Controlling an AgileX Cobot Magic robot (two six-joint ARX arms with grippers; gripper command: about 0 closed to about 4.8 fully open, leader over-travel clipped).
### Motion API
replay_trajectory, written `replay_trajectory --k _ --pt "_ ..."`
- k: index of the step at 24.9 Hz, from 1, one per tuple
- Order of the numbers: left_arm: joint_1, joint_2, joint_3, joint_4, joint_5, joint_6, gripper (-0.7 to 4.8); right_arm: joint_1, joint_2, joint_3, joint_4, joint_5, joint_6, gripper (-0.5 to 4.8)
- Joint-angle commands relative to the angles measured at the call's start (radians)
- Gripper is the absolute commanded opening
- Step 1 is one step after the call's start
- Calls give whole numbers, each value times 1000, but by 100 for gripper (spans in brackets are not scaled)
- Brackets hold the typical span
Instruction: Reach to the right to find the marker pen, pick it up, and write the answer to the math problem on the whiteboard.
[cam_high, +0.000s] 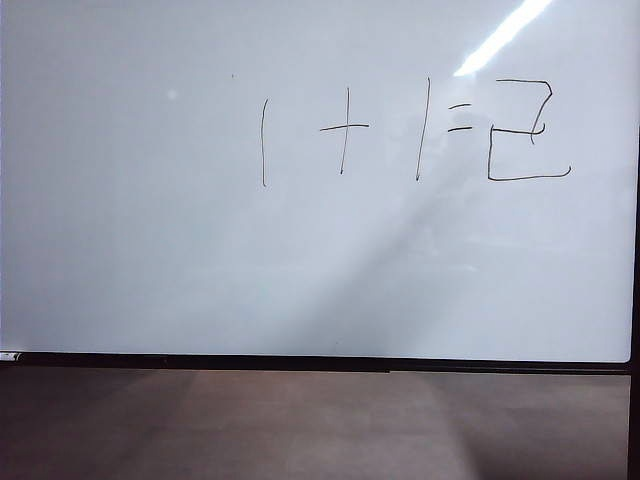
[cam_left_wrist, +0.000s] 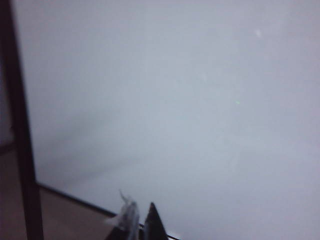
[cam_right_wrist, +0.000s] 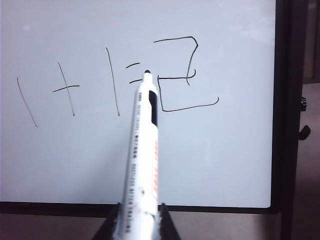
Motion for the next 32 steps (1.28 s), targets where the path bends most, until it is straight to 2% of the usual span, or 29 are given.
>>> replay_trajectory --k 1,4,7,13,21,25,32 --pt "23 -85 -87 -18 82 -75 27 1 -1 3 16 -2 0 -1" --pt "26 -123 -150 -18 158 -74 27 2 -1 3 16 -2 0 -1" --pt "16 -134 -203 -18 184 -73 27 1 0 3 16 -2 0 -1" --pt "-55 -142 -295 -14 182 -7 27 1 -1 3 16 -2 0 -1" --pt "-86 -186 -373 -5 192 18 27 1 -1 3 16 -2 0 -1" --pt "-107 -186 -408 6 167 17 27 1 0 3 16 -2 0 -1" --pt "-113 -186 -407 23 162 39 27 1 -1 3 16 -2 0 -1"
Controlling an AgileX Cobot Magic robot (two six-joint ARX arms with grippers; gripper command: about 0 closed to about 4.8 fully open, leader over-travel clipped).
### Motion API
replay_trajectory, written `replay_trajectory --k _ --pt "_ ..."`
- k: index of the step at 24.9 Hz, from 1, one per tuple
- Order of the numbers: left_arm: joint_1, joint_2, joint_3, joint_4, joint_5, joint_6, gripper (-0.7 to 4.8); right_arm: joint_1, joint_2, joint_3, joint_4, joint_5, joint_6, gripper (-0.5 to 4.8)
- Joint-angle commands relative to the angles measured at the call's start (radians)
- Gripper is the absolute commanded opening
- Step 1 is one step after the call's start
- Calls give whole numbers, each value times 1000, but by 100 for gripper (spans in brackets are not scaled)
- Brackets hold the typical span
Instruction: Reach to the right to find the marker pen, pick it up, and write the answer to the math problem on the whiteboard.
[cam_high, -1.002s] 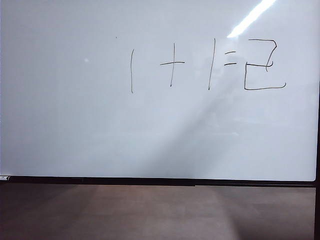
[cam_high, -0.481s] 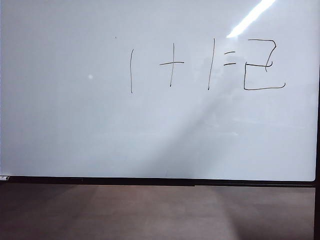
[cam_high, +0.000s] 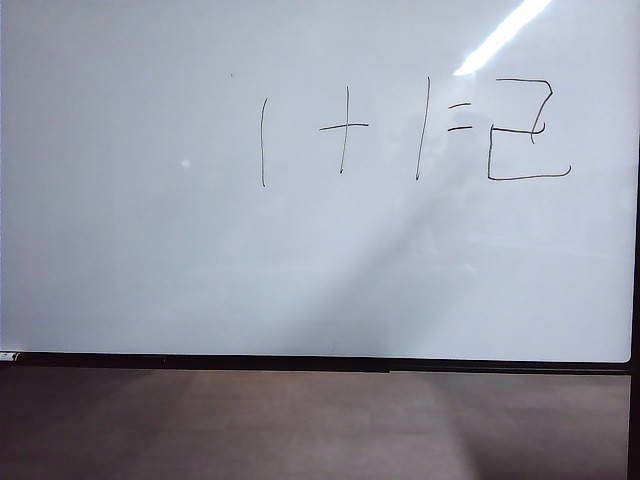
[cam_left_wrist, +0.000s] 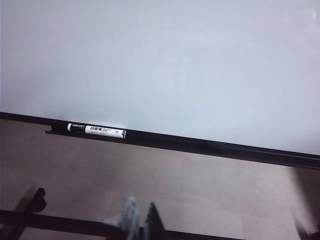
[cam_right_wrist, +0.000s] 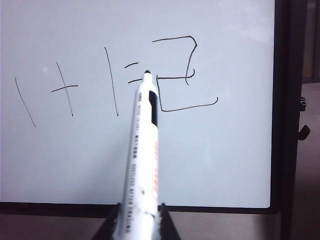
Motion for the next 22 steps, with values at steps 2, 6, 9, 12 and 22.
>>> replay_trajectory --k 2,6,9,12,22 --pt "1 1 1 37 -19 11 27 1 0 3 17 -2 0 -1" --pt "1 1 1 35 -19 15 27 1 -1 3 17 -2 0 -1" --pt "0 1 1 37 -11 14 27 1 -1 3 17 -2 0 -1" --pt "-4 1 1 36 -11 16 27 1 0 3 17 -2 0 -1" --pt "-4 1 1 33 34 71 27 1 -1 3 17 -2 0 -1"
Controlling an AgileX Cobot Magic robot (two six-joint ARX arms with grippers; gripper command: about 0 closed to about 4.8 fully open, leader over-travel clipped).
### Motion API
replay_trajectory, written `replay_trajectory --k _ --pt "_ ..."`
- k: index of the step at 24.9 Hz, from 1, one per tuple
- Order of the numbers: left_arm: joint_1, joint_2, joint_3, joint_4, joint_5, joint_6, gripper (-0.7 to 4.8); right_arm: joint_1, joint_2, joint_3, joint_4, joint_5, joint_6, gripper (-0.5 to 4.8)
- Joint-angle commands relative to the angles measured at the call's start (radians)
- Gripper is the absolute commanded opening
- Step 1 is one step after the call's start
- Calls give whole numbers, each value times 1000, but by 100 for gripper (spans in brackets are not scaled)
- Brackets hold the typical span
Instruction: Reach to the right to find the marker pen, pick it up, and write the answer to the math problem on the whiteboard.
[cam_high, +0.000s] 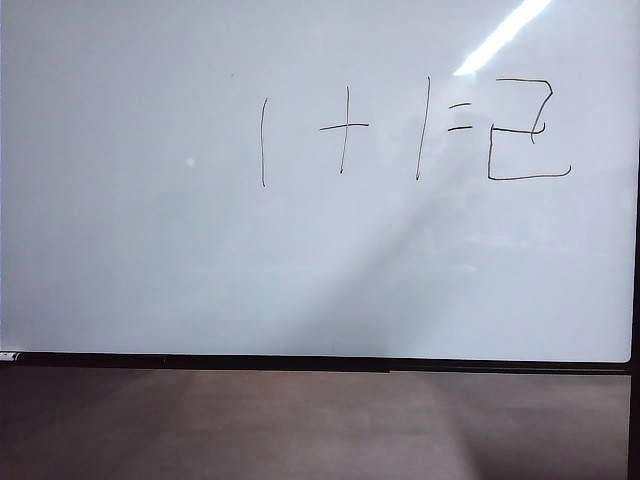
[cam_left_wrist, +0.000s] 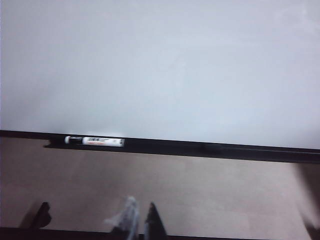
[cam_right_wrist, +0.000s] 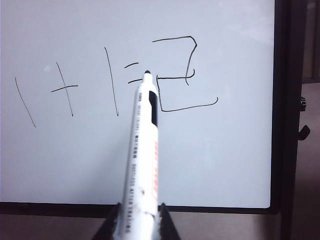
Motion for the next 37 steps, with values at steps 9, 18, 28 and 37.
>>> replay_trajectory --k 9,18,28,37 --pt "-2 1 1 13 7 2 27 1 0 3 16 -2 0 -1" --pt "-2 1 1 13 7 2 27 1 0 3 16 -1 -31 -1" --pt "-1 1 1 13 6 2 27 135 -1 -213 111 266 -143 -1" --pt "-1 1 1 13 4 2 27 250 -1 -252 127 448 -163 -1"
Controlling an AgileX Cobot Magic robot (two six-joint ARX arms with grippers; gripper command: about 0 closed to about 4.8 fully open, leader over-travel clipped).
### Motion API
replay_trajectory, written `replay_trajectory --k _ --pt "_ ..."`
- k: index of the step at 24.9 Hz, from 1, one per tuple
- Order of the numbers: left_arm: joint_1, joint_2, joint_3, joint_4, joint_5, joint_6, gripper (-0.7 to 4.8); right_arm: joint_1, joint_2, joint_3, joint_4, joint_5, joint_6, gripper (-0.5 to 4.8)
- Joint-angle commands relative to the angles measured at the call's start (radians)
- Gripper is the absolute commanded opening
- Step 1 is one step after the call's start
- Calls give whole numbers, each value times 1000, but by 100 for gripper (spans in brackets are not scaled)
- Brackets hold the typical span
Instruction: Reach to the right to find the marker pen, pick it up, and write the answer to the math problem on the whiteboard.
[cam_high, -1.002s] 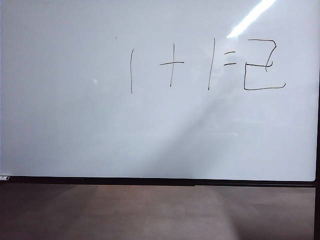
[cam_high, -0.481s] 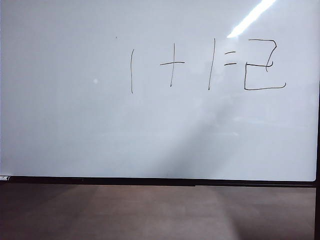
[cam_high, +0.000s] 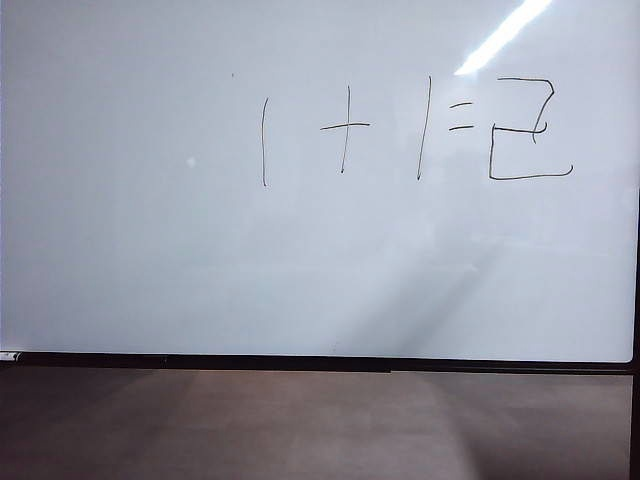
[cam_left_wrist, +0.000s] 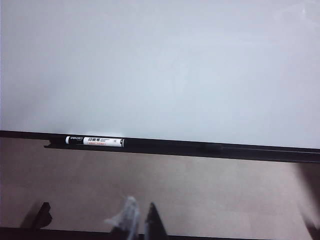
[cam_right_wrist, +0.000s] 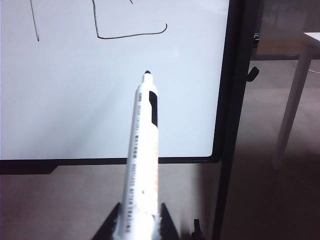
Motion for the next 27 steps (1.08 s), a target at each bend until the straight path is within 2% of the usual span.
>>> replay_trajectory --k 1,4,6,8,27 --pt "-1 1 1 13 4 0 27 -3 -1 -5 19 2 -4 -1" --pt "-1 1 1 13 4 0 27 -11 -1 -5 18 -29 -4 -1" --pt "-1 1 1 13 4 0 27 -58 -1 -5 14 -89 -4 -1" --pt "-1 1 1 13 4 0 27 -91 -1 -5 14 -108 -4 -1" --pt "-1 1 1 13 4 0 27 -106 -1 -5 14 -106 -5 -1"
